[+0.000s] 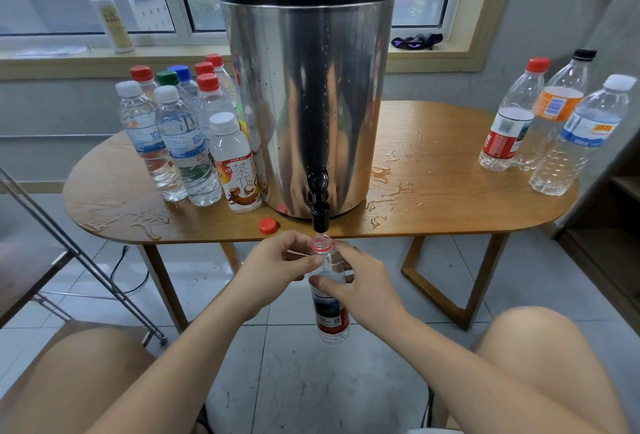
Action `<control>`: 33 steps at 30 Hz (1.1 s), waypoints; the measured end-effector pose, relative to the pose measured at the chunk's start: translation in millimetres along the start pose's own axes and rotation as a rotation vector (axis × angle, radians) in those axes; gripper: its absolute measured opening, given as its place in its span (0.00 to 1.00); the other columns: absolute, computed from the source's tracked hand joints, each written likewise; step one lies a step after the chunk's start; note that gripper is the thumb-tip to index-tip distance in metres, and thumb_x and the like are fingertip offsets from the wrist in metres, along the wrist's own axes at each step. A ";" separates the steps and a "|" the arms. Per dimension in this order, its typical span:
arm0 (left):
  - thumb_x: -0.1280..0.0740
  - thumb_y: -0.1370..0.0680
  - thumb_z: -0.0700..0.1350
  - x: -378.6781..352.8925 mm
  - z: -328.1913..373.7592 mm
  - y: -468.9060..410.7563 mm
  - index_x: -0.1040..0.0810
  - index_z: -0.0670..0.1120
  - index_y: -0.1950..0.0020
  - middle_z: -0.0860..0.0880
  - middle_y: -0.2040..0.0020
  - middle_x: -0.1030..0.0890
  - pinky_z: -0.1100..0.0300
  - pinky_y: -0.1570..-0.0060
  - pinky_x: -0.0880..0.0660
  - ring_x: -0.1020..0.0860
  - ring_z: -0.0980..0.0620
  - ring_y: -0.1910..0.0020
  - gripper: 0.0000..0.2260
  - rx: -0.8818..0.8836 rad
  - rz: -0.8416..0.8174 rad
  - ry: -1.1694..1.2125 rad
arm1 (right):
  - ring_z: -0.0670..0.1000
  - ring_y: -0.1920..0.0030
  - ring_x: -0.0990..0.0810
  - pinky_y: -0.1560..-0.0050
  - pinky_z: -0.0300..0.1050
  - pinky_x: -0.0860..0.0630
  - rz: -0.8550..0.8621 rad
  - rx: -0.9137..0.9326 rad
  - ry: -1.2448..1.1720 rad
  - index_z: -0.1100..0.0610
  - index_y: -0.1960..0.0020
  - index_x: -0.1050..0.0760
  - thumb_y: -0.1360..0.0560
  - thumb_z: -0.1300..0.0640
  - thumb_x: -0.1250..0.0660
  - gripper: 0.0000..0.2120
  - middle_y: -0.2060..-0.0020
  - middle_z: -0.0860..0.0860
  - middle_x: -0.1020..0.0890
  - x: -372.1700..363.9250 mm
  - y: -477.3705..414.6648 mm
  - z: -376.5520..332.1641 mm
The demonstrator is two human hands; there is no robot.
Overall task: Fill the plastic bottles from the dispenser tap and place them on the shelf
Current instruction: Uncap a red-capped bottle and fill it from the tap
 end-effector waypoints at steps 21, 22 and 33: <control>0.21 0.21 0.50 -0.5 0.2 0.0 0.14 0.58 0.46 0.56 0.46 0.13 0.49 0.45 0.14 0.14 0.54 0.48 0.06 0.006 -0.005 -0.002 | 0.44 0.39 0.20 0.38 0.54 0.16 -0.012 -0.013 -0.006 0.36 0.25 0.27 0.25 0.37 0.24 0.30 0.39 0.38 0.18 -0.2 -0.1 -0.2; 0.21 0.21 0.50 -0.6 0.4 0.1 0.14 0.58 0.45 0.56 0.46 0.13 0.49 0.45 0.14 0.14 0.54 0.48 0.06 0.005 -0.004 -0.001 | 0.44 0.39 0.20 0.38 0.54 0.16 -0.012 -0.012 -0.005 0.36 0.25 0.28 0.25 0.37 0.24 0.30 0.39 0.38 0.18 -0.2 0.1 -0.5; 0.21 0.21 0.49 -0.6 -0.8 -0.3 0.13 0.59 0.47 0.56 0.46 0.13 0.48 0.44 0.14 0.14 0.53 0.47 0.06 0.005 0.000 0.008 | 0.43 0.40 0.20 0.39 0.52 0.16 -0.004 -0.007 -0.013 0.36 0.26 0.27 0.26 0.35 0.25 0.30 0.40 0.37 0.18 -0.7 0.4 0.4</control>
Point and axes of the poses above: each hand's wrist, its own y-axis away from the middle knuckle, its own x-axis out of the back of the hand, z = x × y, the point moved 1 cm from there along -y, towards the middle knuckle
